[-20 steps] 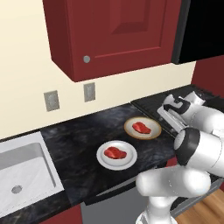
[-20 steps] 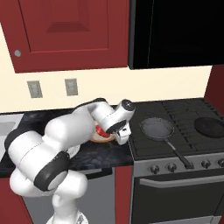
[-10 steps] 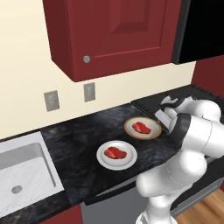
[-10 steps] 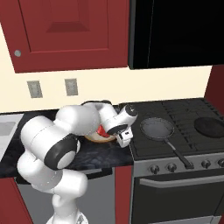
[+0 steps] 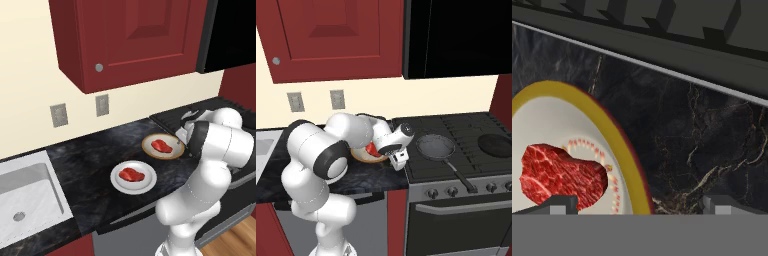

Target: Place one of the steaks on the plate and the other in the bowl. Then place the bowl in the fridge.

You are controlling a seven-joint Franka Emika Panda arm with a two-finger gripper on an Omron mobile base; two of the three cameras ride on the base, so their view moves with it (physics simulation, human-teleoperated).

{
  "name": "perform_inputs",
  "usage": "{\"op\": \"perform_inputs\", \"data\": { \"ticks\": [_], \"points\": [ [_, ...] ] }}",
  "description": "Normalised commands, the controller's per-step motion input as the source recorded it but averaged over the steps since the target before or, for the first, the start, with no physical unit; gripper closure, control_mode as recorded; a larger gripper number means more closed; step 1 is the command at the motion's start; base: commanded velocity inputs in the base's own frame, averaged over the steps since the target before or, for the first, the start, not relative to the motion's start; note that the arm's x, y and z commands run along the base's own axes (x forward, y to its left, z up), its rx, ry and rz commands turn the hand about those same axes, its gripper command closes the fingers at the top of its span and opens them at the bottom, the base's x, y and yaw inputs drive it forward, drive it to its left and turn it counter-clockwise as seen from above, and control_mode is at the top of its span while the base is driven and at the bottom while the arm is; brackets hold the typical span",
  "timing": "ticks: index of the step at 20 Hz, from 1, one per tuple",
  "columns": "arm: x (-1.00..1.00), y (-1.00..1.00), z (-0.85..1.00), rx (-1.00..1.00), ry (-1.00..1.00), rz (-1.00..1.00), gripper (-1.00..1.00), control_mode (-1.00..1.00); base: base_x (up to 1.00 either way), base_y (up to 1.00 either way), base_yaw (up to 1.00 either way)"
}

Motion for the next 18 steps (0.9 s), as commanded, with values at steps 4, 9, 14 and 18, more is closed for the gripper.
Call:
{"op": "perform_inputs", "data": {
  "ticks": [4, 9, 14, 18],
  "points": [
    [0.11, 0.04, -0.07, 0.00, -0.01, 0.00, -1.00, -1.00, 0.00, 0.00, 0.00],
    [0.13, 0.10, 0.00, 0.00, 0.00, 0.00, -1.00, -1.00, 0.00, 0.00, 0.00],
    [0.03, 0.00, -0.04, 0.00, 0.00, 0.00, -1.00, -1.00, 0.00, 0.00, 0.00],
    [0.00, 0.00, -0.19, 0.00, -0.06, 0.00, -1.00, -1.00, 0.00, 0.00, 0.00]
  ]
}}
